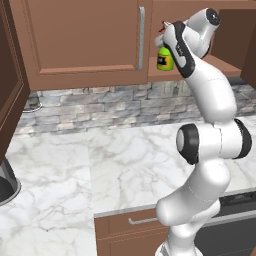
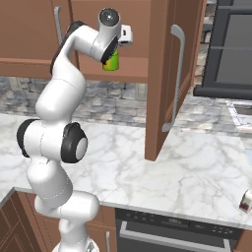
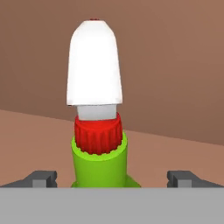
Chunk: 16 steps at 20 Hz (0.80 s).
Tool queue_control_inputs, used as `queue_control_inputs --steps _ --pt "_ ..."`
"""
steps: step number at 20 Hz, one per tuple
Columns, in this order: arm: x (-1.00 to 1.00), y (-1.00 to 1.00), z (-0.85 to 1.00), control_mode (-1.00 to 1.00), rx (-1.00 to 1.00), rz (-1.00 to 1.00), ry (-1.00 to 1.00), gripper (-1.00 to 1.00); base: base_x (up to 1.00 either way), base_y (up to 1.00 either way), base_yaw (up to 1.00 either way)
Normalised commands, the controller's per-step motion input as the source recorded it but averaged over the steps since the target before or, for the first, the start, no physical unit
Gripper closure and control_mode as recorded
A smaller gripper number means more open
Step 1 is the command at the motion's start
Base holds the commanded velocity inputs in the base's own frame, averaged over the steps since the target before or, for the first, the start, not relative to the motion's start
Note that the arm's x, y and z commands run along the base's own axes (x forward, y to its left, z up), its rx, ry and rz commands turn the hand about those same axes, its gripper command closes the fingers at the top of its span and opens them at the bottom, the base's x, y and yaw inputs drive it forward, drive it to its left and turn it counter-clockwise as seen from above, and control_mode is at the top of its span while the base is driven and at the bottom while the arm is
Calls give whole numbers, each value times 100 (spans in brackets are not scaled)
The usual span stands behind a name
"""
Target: Open the cabinet. Pick the spray and place it next to the sink. Then close the cabinet.
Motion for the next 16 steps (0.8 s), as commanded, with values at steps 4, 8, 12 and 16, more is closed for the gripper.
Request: queue_control_inputs --steps 4,8,12,16 --pt "23 0 0 -100 0 0 0 -100 0 0 0" --pt "17 0 0 -100 0 0 0 -100 0 0 0" --pt "0 0 0 -100 0 0 0 -100 0 0 0" --pt "0 0 0 -100 0 0 0 100 0 0 0"
